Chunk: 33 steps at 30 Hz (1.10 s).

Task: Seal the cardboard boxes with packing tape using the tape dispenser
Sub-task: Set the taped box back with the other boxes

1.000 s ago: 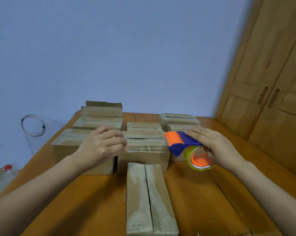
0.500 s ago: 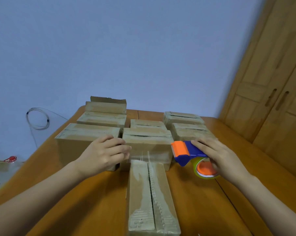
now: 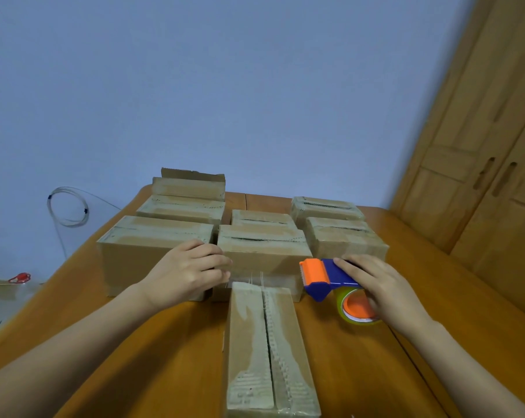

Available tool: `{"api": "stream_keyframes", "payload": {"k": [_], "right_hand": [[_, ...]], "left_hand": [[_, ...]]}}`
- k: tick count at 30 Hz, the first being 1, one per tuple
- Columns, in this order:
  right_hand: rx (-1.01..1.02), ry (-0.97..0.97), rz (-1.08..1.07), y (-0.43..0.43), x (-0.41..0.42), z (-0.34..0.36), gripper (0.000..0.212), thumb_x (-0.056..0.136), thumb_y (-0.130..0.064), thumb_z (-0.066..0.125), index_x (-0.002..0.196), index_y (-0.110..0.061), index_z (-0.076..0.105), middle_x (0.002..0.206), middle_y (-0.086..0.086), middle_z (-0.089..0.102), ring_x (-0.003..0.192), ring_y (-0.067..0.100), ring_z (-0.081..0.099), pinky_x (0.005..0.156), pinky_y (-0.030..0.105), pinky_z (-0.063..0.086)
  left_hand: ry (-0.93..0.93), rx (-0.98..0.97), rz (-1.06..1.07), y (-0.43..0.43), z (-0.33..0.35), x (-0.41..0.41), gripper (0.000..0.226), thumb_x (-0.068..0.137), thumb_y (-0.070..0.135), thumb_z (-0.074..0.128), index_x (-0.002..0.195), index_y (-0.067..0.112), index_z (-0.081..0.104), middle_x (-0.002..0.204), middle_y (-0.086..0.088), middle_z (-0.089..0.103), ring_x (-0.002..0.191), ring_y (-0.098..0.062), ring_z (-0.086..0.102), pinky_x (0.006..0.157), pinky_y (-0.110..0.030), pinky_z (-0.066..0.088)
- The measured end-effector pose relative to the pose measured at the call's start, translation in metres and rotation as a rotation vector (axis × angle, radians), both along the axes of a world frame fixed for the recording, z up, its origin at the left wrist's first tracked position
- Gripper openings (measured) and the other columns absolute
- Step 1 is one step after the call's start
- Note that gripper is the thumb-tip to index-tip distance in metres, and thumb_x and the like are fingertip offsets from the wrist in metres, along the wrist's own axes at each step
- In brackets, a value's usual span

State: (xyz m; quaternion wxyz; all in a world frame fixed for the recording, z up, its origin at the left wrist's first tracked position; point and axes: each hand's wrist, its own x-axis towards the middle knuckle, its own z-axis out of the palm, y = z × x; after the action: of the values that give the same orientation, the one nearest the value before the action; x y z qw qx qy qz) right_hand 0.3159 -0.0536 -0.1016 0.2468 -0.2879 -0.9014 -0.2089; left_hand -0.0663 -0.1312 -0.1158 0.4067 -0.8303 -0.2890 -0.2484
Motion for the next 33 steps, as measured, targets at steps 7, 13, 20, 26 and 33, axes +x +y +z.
{"api": "stream_keyframes", "payload": {"k": [7, 13, 20, 26, 33], "right_hand": [[-0.013, 0.001, 0.008, 0.001, -0.004, -0.004, 0.086, 0.058, -0.002, 0.087, 0.132, -0.018, 0.047, 0.118, 0.008, 0.064, 0.105, 0.029, 0.062, 0.078, 0.038, 0.054], [-0.017, -0.004, 0.004, 0.002, -0.006, -0.010, 0.084, 0.059, -0.002, 0.087, 0.132, -0.018, 0.048, 0.118, 0.007, 0.064, 0.105, 0.028, 0.062, 0.078, 0.038, 0.054], [-0.066, 0.045, -0.042, -0.006, -0.011, -0.031, 0.089, 0.055, -0.010, 0.091, 0.132, -0.018, 0.047, 0.119, 0.007, 0.064, 0.111, 0.019, 0.049, 0.075, 0.037, 0.055], [-0.275, 0.228, -0.034, -0.009, -0.017, -0.067, 0.084, 0.067, 0.015, 0.074, 0.138, -0.021, 0.046, 0.126, 0.007, 0.059, 0.115, 0.018, 0.045, 0.082, 0.039, 0.054], [-0.336, 0.309, -0.052, -0.011, -0.022, -0.082, 0.082, 0.066, 0.020, 0.071, 0.136, -0.016, 0.050, 0.127, 0.011, 0.058, 0.117, 0.018, 0.042, 0.080, 0.039, 0.055]], "left_hand": [[-0.015, -0.027, 0.010, 0.001, -0.003, -0.002, 0.025, 0.095, 0.019, 0.054, 0.082, 0.020, 0.076, 0.099, 0.001, 0.073, 0.093, -0.019, 0.068, 0.080, -0.027, 0.045], [-0.022, -0.027, 0.028, 0.000, -0.010, -0.002, 0.023, 0.095, 0.020, 0.055, 0.084, 0.021, 0.075, 0.100, 0.001, 0.072, 0.096, -0.019, 0.067, 0.082, -0.029, 0.044], [-0.192, -0.032, 0.088, -0.008, -0.030, 0.007, 0.036, 0.100, 0.026, 0.047, 0.079, 0.019, 0.075, 0.098, 0.001, 0.073, 0.093, -0.021, 0.067, 0.081, -0.030, 0.046], [-0.424, -0.080, 0.115, -0.012, -0.054, 0.021, 0.027, 0.094, 0.026, 0.057, 0.073, 0.017, 0.073, 0.098, 0.002, 0.073, 0.093, -0.019, 0.066, 0.075, -0.031, 0.047], [-0.563, -0.145, 0.164, -0.018, -0.069, 0.036, 0.017, 0.088, 0.023, 0.058, 0.083, 0.018, 0.074, 0.130, -0.001, 0.061, 0.122, -0.023, 0.052, 0.098, -0.041, 0.037]]}}
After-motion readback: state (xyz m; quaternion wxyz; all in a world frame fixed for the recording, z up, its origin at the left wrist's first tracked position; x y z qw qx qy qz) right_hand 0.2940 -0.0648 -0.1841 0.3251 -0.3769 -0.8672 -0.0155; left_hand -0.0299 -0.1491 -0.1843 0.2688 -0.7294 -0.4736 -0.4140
